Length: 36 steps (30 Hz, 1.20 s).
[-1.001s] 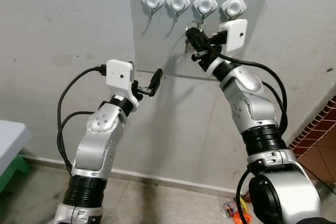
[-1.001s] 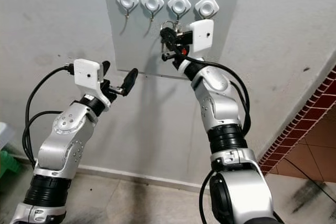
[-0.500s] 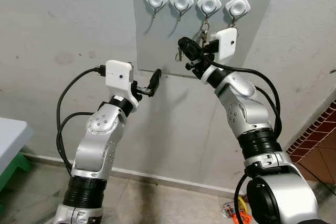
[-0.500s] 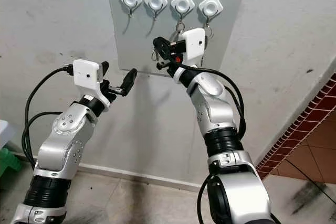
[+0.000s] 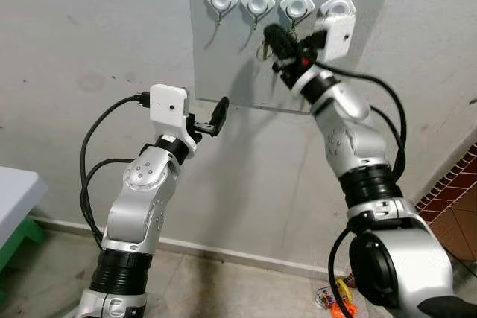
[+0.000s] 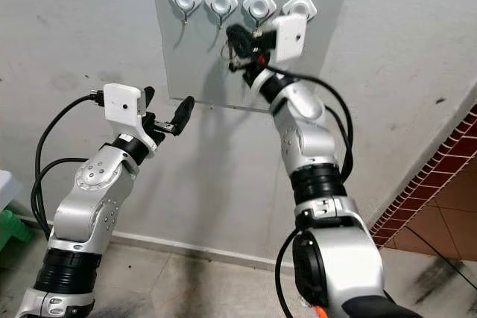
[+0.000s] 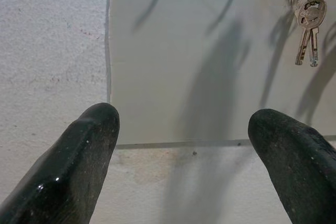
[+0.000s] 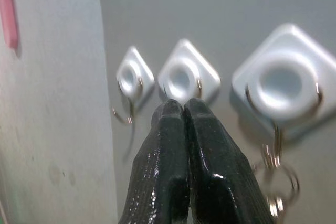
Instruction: Hang keys on a hook
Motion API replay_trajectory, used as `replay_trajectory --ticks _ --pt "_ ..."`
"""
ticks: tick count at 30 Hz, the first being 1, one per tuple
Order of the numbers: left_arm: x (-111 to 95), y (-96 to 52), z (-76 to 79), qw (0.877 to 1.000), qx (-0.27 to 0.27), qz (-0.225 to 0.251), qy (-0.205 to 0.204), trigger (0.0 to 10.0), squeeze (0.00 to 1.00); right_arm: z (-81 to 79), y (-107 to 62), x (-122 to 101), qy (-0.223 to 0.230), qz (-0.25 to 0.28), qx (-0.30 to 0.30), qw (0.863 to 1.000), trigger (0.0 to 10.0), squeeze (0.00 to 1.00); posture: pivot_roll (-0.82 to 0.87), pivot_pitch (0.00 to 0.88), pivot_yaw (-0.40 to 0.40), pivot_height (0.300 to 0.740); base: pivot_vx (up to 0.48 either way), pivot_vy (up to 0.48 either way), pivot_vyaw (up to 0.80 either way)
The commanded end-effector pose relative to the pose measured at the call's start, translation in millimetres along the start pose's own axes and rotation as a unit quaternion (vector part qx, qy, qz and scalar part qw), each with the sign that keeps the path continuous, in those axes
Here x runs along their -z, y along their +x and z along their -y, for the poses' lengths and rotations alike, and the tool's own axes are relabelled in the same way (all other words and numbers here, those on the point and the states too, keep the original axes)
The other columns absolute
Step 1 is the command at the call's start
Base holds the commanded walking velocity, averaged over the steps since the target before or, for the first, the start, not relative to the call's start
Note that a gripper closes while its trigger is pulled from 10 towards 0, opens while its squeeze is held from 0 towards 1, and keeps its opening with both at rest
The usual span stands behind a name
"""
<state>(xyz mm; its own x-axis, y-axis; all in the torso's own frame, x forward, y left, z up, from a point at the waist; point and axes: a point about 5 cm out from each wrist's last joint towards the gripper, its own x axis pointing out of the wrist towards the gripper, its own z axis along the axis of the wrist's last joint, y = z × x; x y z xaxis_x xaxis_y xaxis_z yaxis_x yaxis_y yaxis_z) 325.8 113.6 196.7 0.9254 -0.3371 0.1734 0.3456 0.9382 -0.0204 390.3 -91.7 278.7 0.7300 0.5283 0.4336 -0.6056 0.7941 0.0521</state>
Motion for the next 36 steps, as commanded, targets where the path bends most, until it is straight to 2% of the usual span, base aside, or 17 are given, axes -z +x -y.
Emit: replay_trajectory --ticks 1,15,36 --pt "-3.8 1.1 -0.4 1.0 -0.004 0.004 0.0 10.0 0.0 -2.6 8.8 -11.8 0.006 0.024 -0.01 1.0 10.0 0.0 0.0 0.0 -0.03 0.74 0.0 0.0 0.0" --pt "-4.7 0.3 -1.1 1.0 -0.01 0.006 -0.006 10.0 0.0 -5.9 25.1 -20.2 0.021 0.035 -0.016 0.999 10.0 0.0 0.01 0.0 -0.037 0.74 0.0 0.0 0.0" --pt "-5.2 -1.4 -0.4 1.0 -0.014 0.006 -0.009 10.0 0.0 -1.6 29.5 -10.8 0.046 0.01 -0.012 0.999 10.0 0.0 0.02 0.0 -0.044 0.74 0.0 0.0 0.0"
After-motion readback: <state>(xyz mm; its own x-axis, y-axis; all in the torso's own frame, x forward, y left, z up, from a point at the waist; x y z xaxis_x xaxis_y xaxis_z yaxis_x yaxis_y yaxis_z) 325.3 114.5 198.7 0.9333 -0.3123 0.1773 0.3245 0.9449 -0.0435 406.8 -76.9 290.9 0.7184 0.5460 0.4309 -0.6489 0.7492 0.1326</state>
